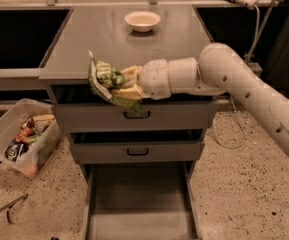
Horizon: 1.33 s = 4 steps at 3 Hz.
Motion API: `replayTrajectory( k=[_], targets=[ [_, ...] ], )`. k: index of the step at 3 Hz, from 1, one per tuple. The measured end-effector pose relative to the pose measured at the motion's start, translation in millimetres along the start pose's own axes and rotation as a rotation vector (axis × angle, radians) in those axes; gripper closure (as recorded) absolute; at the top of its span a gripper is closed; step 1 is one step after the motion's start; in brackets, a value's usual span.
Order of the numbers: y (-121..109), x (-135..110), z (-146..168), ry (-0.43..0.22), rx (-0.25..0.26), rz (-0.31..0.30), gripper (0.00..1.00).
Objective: Pick green jalapeno chip bag from bottom drawer and place on counter
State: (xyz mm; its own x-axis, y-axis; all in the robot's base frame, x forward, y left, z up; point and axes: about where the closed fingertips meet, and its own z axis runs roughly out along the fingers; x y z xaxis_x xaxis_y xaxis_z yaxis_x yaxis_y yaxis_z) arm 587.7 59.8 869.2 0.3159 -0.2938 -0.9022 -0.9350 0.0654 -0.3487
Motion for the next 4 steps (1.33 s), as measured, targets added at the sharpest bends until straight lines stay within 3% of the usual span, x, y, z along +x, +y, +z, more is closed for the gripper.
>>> replayTrajectory(
  k=[1, 2, 3, 4],
  targets=[
    [-35.8, -53.2, 1.4, -0.067, -0.031, -0.072, 1.0],
    [-60.0, -72.7, -12.1, -0.092, 0.014, -0.099, 1.0],
    [-60.1, -72.7, -12.1, -0.092, 0.014, -0.099, 1.0],
    [-81.8, -82.0, -16.5, -0.12, 0.043, -0.139, 1.0]
  ],
)
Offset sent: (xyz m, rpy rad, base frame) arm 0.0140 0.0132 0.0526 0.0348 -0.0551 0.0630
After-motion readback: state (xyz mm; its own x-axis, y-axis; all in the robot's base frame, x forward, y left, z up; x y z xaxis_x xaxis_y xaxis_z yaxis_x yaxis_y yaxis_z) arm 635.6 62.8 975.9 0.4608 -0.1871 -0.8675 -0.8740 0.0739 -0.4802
